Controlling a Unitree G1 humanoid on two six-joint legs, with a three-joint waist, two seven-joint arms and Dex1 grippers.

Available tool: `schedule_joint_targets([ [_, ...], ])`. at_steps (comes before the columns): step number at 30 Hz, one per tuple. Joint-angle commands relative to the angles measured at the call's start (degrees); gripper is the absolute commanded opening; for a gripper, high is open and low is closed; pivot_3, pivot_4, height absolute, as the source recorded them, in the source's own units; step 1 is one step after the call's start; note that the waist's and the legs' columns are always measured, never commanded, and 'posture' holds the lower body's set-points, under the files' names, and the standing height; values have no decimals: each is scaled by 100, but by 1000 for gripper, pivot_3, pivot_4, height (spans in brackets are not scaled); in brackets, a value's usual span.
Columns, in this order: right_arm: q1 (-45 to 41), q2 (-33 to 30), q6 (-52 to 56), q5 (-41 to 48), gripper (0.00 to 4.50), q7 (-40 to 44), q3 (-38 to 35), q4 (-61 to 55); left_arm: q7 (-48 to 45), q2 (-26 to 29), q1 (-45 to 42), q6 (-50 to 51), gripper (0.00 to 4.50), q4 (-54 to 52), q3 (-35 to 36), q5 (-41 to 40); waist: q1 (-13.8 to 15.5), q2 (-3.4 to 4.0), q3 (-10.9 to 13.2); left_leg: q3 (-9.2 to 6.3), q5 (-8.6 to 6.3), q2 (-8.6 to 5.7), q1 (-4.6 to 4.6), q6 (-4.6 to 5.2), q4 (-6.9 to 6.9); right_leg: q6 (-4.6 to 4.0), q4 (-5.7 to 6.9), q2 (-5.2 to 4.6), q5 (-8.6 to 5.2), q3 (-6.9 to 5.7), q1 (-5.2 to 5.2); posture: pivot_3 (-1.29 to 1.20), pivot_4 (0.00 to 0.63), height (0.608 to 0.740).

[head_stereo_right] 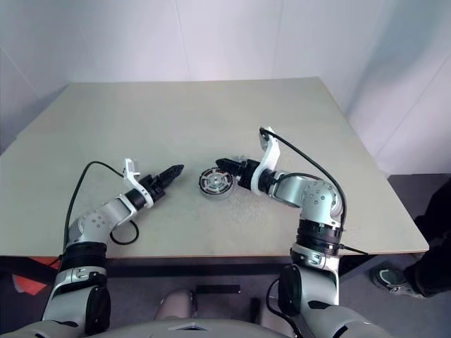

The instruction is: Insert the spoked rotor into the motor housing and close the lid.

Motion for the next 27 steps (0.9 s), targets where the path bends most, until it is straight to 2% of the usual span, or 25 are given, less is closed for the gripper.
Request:
schedule_joint_targets([
  [1,-116,-231,-218,-113,2871,-186,-241,112,11,19,-29,-19,4500,-82,53,0,3,0,0,0,0,-1,0,0,1,0,0,0,0,0,1,0,0,740],
  [2,-80,-328,-266,-124,2871,-148,-264,128,11,8,-25,-25,4500,-81,48,3,4,0,0,0,0,-1,-1,0,2,0,0,0,1,0,1,0,0,740],
  [5,9,-498,-345,-67,3445,-75,-361,65,9,-7,3,-21,4500,-99,45,-1,7,-1,0,-1,0,-1,-2,0,2,15,0,0,12,0,2,0,0,740],
  [8,-12,-532,-295,77,4449,-157,-617,68,-2,-20,15,-18,4500,-92,29,6,3,-1,0,-1,0,1,-1,0,2,18,4,1,13,0,1,0,0,740],
  [13,26,-465,-238,72,4479,-303,-811,182,-30,-10,-38,-14,4500,-35,6,25,4,-1,-1,-1,0,-2,-1,2,8,11,4,-1,16,0,3,0,0,740],
  [19,240,-403,-104,-49,4479,-361,-700,232,-57,34,-79,-3,4500,3,2,44,7,-2,-1,-1,-1,-3,-2,3,8,-1,4,-2,20,0,3,0,0,740],
  [27,285,-284,-552,-241,4479,-283,-613,810,-57,78,-103,13,4500,-15,19,57,-3,-12,-8,-1,-1,-1,0,3,9,-4,5,-1,4,0,9,0,0,740],
])
